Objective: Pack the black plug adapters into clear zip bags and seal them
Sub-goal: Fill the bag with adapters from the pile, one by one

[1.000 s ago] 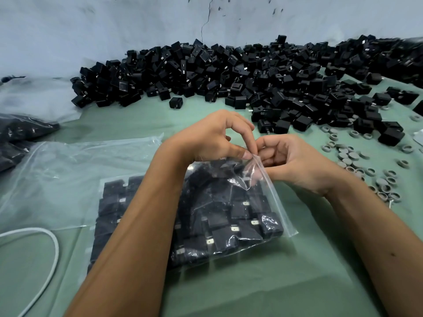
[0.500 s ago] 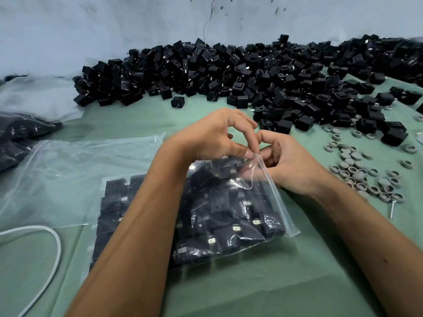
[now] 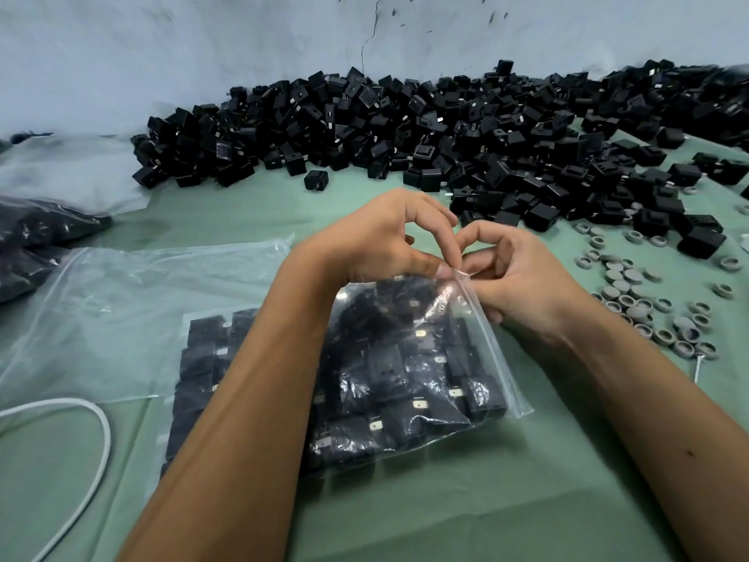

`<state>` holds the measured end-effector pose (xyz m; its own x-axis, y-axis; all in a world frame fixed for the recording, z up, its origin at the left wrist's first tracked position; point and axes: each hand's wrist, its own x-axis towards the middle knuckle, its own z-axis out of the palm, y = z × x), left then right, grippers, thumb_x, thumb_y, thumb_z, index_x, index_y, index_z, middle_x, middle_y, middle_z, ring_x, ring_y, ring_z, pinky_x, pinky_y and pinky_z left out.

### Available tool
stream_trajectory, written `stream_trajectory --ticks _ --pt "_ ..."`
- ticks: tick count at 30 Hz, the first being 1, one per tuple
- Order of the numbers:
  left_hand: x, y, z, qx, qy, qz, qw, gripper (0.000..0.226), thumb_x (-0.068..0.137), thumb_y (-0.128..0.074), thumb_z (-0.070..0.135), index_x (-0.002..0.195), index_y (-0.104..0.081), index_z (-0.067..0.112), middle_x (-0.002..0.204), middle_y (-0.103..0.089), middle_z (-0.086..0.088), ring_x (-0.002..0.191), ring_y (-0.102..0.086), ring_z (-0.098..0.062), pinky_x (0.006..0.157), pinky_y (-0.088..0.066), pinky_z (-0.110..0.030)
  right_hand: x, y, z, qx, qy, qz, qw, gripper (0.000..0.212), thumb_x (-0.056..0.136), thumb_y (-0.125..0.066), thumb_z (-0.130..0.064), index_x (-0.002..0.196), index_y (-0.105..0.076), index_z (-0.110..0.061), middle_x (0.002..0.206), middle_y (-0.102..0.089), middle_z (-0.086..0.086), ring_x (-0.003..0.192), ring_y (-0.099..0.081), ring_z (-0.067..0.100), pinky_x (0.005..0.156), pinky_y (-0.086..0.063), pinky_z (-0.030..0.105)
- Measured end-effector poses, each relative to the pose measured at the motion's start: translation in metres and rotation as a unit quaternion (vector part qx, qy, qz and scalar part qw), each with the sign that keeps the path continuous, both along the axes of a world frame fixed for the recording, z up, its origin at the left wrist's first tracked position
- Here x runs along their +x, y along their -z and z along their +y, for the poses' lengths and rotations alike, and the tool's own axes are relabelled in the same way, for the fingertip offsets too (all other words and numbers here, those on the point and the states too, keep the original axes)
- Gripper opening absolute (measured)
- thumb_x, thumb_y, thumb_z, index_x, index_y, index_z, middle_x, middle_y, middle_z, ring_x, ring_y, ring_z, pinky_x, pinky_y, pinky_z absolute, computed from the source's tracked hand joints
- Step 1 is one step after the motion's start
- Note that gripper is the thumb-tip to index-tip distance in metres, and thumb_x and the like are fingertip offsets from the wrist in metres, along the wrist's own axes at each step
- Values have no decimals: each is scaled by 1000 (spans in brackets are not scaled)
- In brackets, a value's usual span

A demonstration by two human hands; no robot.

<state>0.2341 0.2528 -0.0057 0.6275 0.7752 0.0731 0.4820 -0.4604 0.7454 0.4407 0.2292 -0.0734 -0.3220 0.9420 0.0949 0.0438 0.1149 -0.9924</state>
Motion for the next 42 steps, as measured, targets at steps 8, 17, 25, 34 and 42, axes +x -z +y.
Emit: stream_trajectory --ticks 8,17,25,34,42 --pt "-33 -3 8 23 -85 35 995 19 94 -73 17 108 -75 29 121 -65 13 119 -56 -3 99 -41 -25 19 14 20 167 272 -424 848 56 92 -67 -50 140 -52 -26 142 -53 5 133 -42 27 112 -35 42" --pt "-43 0 11 16 -148 84 985 16 95 -72 22 101 -75 36 114 -61 12 118 -54 -11 87 -38 -24 12 18 26 187 176 -469 845 49 97 -64 -45 143 -54 -34 153 -42 -2 142 -26 27 119 -32 52" --pt "-7 6 8 0 -61 101 993 25 95 -70 13 104 -74 37 126 -63 4 121 -57 -14 104 -47 -37 9 20 28 191 182 -497 826 57 100 -63 -34 154 -43 -32 163 -31 3 149 -19 28 123 -25 49" --pt "8 9 -1 -62 -22 102 993 35 97 -64 7 100 -78 40 117 -66 7 109 -65 -11 92 -51 -25 7 21 28 210 233 -469 826 55 97 -68 -32 148 -48 -34 151 -34 6 136 -30 27 114 -35 43" --pt "4 10 2 -61 -11 63 996 16 94 -72 17 91 -80 30 116 -66 19 119 -60 -8 109 -46 -37 7 17 24 232 182 -409 864 24 94 -72 -24 119 -74 -22 109 -65 0 105 -59 19 87 -41 25"
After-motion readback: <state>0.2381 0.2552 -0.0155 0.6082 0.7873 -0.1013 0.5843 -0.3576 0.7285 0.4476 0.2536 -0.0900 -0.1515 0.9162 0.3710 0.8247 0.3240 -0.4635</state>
